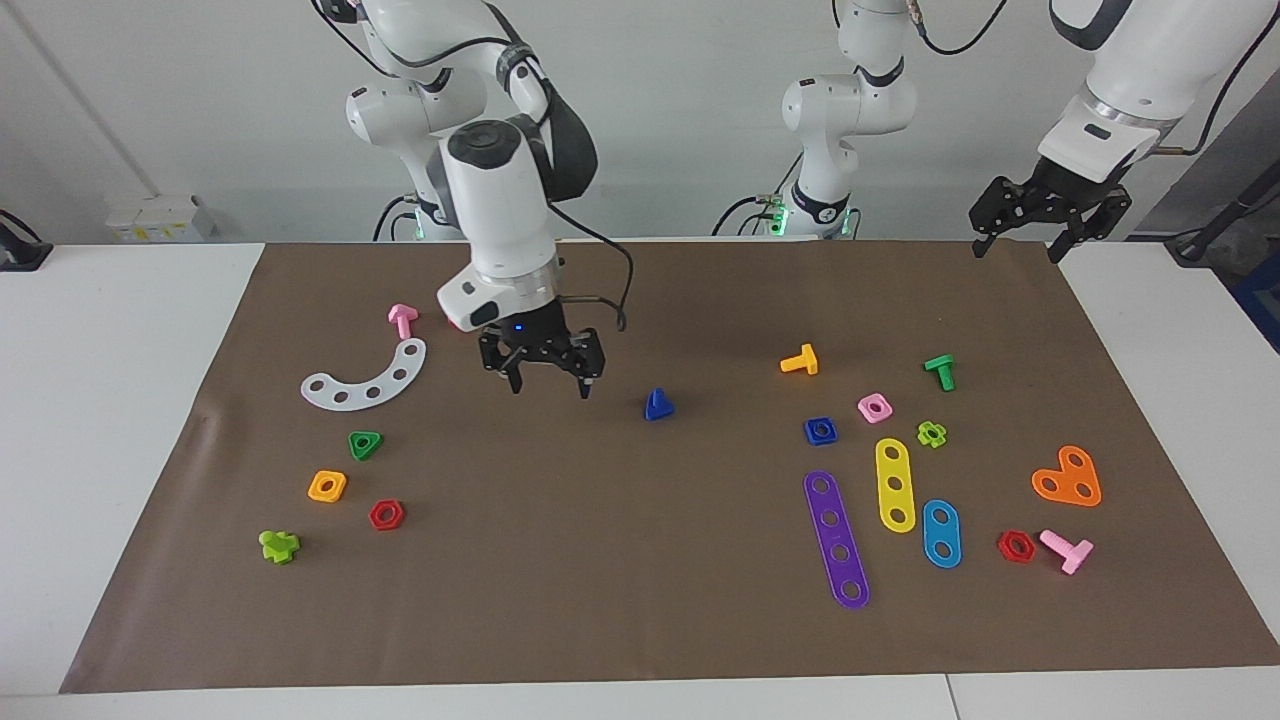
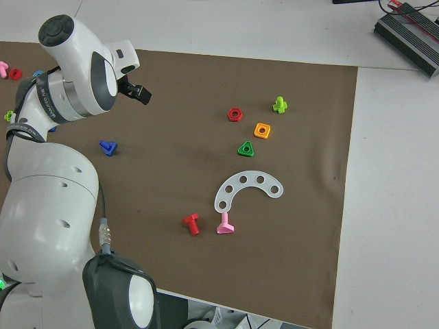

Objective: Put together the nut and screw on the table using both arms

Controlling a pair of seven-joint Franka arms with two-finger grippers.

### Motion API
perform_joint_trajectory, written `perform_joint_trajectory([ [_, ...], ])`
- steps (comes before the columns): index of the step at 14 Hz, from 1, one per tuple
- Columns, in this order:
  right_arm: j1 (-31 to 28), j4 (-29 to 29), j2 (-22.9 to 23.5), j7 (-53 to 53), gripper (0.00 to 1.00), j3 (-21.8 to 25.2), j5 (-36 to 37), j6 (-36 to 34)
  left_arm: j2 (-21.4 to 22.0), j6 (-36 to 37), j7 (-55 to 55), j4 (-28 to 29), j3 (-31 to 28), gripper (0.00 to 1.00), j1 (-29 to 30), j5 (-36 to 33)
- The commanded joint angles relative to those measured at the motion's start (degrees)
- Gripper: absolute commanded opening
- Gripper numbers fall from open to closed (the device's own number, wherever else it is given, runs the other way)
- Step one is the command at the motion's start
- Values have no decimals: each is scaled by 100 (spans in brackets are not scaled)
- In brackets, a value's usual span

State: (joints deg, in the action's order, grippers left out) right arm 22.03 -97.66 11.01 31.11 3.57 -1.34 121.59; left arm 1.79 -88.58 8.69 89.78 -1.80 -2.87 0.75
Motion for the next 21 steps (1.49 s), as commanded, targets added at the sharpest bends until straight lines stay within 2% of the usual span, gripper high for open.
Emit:
perform_joint_trajectory([
  [1,-593,-70,-510,-709,100,-84,3,-458,-4,-509,-314,407,-13,98,-266,-137],
  [4,-1138,115,-836,-1307,100,-75,3,-1135,-65,-1177,-631,899,4,98,-512,-137],
  [7,-1665,553,-907,-1922,100,-58,11,-2065,-511,-1818,-1087,1137,4,95,-854,-137],
  [9,-1991,957,-916,-2335,100,-40,55,-2760,-855,-2599,-1614,1470,13,91,-1110,-128],
  [11,-2194,1143,-1065,-2836,100,-49,292,-3262,-891,-3208,-1756,1892,13,91,-1207,-128],
  [13,-2212,943,-1257,-2909,100,-75,398,-3422,-1162,-3498,-2045,1973,13,91,-1373,-128],
  [14,-2177,637,-1372,-2883,100,-75,389,-3327,-1312,-3648,-2212,1990,13,91,-1427,-119],
  [19,-2168,528,-1443,-2812,100,-84,328,-3378,-1822,-4316,-2504,2219,13,91,-1497,-119],
  [21,-2168,476,-1470,-2707,100,-84,284,-3388,-1832,-4667,-2539,2577,13,88,-1463,-119],
])
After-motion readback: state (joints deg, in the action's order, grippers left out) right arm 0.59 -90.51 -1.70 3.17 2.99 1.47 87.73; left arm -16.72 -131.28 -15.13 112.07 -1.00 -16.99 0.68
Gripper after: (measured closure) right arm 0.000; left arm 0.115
